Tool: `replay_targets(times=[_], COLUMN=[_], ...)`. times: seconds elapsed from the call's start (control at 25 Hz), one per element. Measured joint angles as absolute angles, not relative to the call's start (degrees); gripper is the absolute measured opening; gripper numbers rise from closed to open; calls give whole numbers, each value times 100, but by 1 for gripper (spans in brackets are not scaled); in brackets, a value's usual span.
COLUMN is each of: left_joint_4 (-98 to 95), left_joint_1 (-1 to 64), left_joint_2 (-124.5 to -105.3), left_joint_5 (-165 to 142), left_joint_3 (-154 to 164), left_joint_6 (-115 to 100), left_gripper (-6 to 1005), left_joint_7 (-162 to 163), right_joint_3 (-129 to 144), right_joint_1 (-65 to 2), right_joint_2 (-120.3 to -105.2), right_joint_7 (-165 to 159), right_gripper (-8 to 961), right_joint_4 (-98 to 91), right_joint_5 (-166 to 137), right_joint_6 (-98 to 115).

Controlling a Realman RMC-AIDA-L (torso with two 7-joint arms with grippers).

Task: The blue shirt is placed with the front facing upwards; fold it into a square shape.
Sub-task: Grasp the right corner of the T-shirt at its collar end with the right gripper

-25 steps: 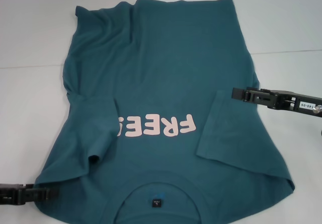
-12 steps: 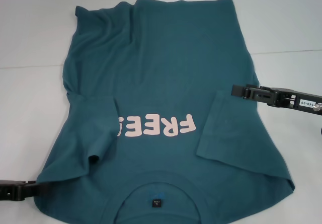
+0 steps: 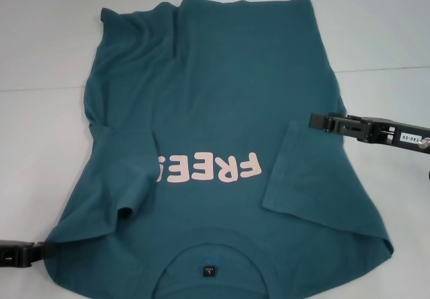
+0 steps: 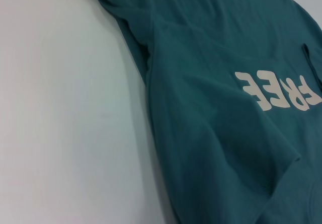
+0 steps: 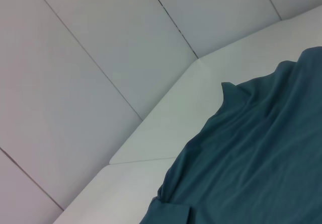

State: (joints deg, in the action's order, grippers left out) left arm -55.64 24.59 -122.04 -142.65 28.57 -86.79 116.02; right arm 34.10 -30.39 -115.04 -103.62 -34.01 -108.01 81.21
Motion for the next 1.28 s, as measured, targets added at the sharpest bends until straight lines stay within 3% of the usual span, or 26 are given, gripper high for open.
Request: replay_targets(times=[0.08,0.4,0.92,1.28], left_joint_4=[-5563,-5574,-5614,-5613], left_joint_1=[2459,2461,2469,2474], left_joint_2=[-12203,-12193,-12166,-12147], left_joint_5=[-14265,-14265,-14223,-14211], left_joint_3=[2857,2856,2773,2733], left_joint_6=[-8671,-8690,-8873,-8899], left_gripper=[70,6,6,6], left_joint_7=[11602,11628,11672,11681], right_joint_3=[3410,3427,3426,3418], right_joint_1=[-3035,-2991,-2616,-2472], right_joint_2=[-11505,-11477,-10845,-10794], right_joint_7=[-10362,-10501,-12355,-12746], right_gripper=[878,878,876,877], right_joint_4=[-3399,-3398,-3421,-3422], right_joint_5=[-10801,-10840,-11868,-12378], right_joint_6=[8121,8109,8773,8768])
